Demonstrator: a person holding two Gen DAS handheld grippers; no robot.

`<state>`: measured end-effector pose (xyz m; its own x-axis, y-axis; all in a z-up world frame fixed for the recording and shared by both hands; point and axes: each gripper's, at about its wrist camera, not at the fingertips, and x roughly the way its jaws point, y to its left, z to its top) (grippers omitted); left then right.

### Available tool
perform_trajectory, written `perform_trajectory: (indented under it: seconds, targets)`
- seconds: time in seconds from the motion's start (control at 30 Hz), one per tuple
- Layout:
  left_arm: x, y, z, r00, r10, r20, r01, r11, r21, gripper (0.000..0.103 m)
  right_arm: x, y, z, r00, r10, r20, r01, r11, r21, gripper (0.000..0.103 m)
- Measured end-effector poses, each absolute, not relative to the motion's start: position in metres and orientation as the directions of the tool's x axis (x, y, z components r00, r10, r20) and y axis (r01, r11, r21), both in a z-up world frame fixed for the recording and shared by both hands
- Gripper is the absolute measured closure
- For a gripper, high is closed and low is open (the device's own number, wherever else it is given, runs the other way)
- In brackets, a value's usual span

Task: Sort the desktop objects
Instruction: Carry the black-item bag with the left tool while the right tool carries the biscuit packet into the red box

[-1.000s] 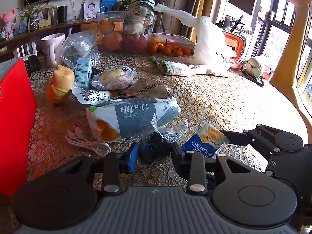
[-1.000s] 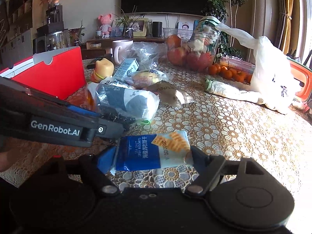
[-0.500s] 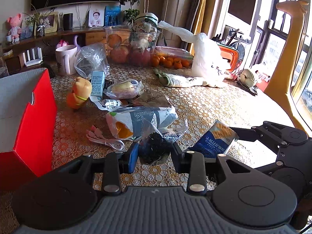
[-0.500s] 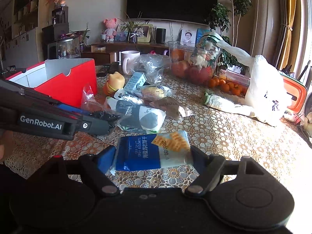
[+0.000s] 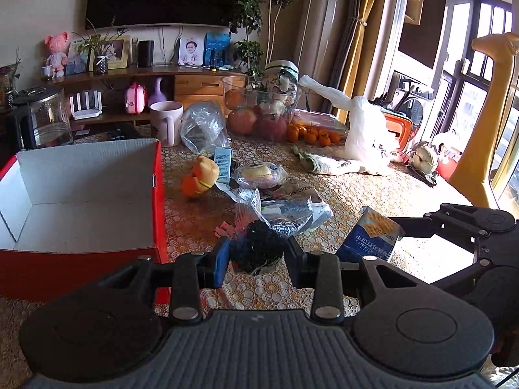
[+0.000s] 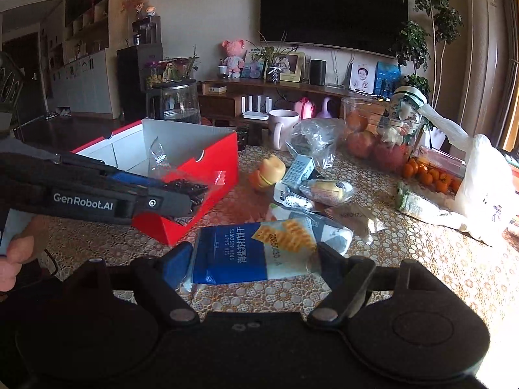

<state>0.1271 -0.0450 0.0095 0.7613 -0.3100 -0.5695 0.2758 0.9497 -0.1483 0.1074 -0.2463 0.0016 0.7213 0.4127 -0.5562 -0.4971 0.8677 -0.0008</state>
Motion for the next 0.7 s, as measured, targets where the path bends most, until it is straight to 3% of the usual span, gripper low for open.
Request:
perform_trajectory:
  seconds: [0.7]
  targets:
    - [0.135,0.087,0.025,0.765,-0.188,-0.616,0.128,0.982,-0.141,0.068,0.154,-0.140,0.043,0.627,0.516,-0.583,-0.622,0.782,0.023,0.022]
